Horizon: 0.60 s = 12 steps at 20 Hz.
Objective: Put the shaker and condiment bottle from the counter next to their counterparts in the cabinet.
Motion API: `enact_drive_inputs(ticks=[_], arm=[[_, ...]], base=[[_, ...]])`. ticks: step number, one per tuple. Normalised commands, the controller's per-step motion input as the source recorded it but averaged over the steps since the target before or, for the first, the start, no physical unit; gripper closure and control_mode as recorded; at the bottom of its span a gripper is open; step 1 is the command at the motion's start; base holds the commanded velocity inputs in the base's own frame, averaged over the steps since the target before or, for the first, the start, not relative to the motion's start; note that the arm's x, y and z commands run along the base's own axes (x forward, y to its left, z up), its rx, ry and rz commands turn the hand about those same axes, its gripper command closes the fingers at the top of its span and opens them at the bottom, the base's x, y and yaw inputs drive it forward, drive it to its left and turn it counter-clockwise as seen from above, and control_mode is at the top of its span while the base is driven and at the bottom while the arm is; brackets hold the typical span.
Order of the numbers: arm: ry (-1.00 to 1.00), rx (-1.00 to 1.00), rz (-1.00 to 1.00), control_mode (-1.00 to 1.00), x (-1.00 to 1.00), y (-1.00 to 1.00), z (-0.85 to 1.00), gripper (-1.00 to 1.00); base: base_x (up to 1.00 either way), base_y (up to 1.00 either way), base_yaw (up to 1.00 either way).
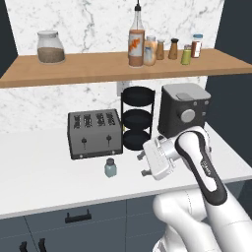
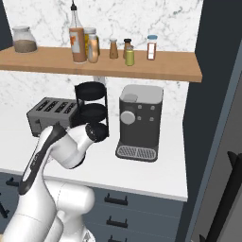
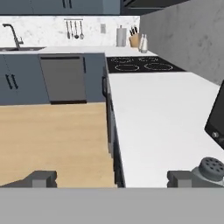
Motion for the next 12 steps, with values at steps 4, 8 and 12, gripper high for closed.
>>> enact_drive_inputs(ticks=[4, 8, 12], arm=[[-0.08, 0.00, 0.00, -1.00, 0.06, 0.24, -0.59, -1.00], [-0.13, 0.00, 0.00, -1.00, 0.01, 0.16, -0.62, -1.00], [-0.13, 0.00, -0.07, -1.00, 0.03, 0.08, -0.64, -1.00]], base=[[0.00, 0.00, 0.00], [0.00, 0.00, 0.00], [0.00, 0.00, 0.00]])
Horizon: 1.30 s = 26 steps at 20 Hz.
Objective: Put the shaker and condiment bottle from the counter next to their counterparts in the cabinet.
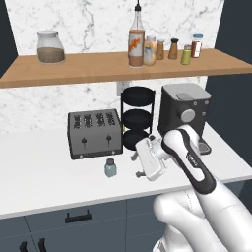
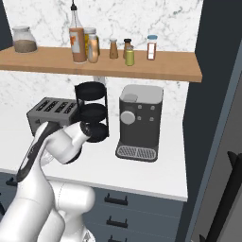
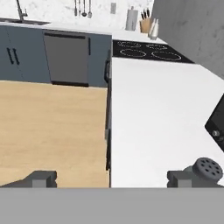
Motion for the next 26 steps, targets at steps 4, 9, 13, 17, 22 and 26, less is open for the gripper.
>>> enact_drive_inputs(ticks=[4, 9, 13, 17, 22, 26], arm=[[-0.07, 0.00, -0.13, -1.00, 0.01, 0.09, -0.56, -1.00], [0.00, 0.00, -0.08, -1.00, 0.10, 0.22, -0.43, -1.00], [0.00, 0.00, -0.01, -1.00, 0.06, 0.04, -0.44, -1.00], [0.00, 0.03, 0.00, -1.00, 0.00, 0.00, -0.38, -1.00], [-0.02, 0.07, -0.04, -1.00, 0.01, 0.00, -0.23, -1.00], [-0.04, 0.04, -0.08, -1.00, 0.01, 0.00, -0.30, -1.00]], base=[[0.00, 0.00, 0.00], [0.00, 0.00, 0.00], [0.00, 0.00, 0.00], [0.00, 0.00, 0.00], [0.00, 0.00, 0.00], [0.00, 0.00, 0.00]])
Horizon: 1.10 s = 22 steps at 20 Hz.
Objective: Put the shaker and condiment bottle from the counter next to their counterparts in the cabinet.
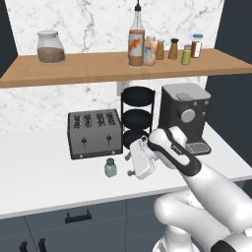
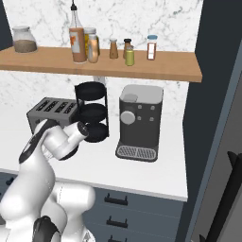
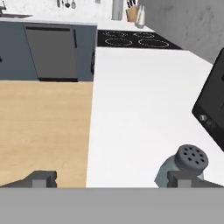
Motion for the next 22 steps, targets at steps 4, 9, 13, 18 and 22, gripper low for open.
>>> enact_drive_inputs(ticks=[4, 9, 13, 18, 22], arm=[[-0.01, 0.03, -0.06, -1.00, 0.00, 0.00, -0.29, -1.00], [-0.01, 0.05, -0.05, -1.00, 0.00, 0.00, -0.26, -1.00], [-0.01, 0.05, -0.04, -1.00, 0.00, 0.00, -0.23, -1.00], [-0.02, 0.01, -0.02, -1.00, 0.00, 0.00, -0.27, -1.00], [-0.04, 0.01, -0.01, -1.00, 0.00, 0.01, -0.17, -1.00]], base=[[0.00, 0.00, 0.00], [0.00, 0.00, 0.00], [0.00, 0.00, 0.00], [0.00, 0.00, 0.00], [0.00, 0.00, 0.00]])
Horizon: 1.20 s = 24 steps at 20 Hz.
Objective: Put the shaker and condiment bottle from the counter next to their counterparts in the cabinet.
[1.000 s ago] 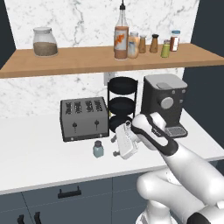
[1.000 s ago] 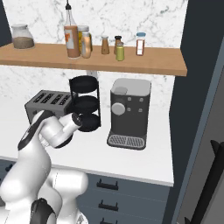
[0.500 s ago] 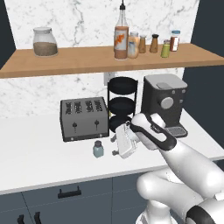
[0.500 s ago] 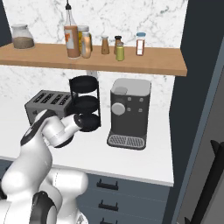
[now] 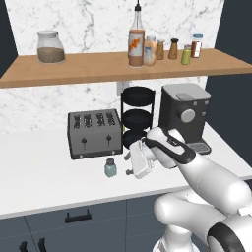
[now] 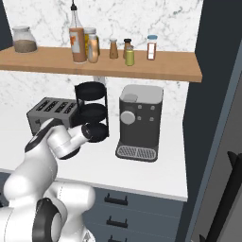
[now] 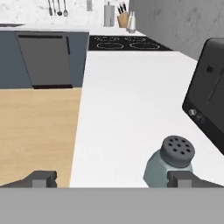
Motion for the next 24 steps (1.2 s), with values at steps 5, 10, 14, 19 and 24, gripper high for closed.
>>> enact_drive_inputs(ticks=[5, 10, 14, 19, 24], arm=[[-0.04, 0.02, -0.03, -1.00, 0.01, 0.03, -0.08, -1.00], [0.00, 0.03, -0.03, -1.00, 0.05, 0.06, -0.05, -1.00], [0.00, 0.01, -0.03, -1.00, 0.01, 0.08, -0.10, -1.00], [-0.01, 0.01, -0.03, -1.00, 0.11, 0.01, -0.11, -1.00], [-0.02, 0.02, -0.03, -1.00, 0.11, 0.00, -0.06, -1.00]], base=[[0.00, 0.00, 0.00], [0.00, 0.00, 0.00], [0.00, 0.00, 0.00], [0.00, 0.00, 0.00], [0.00, 0.00, 0.00]])
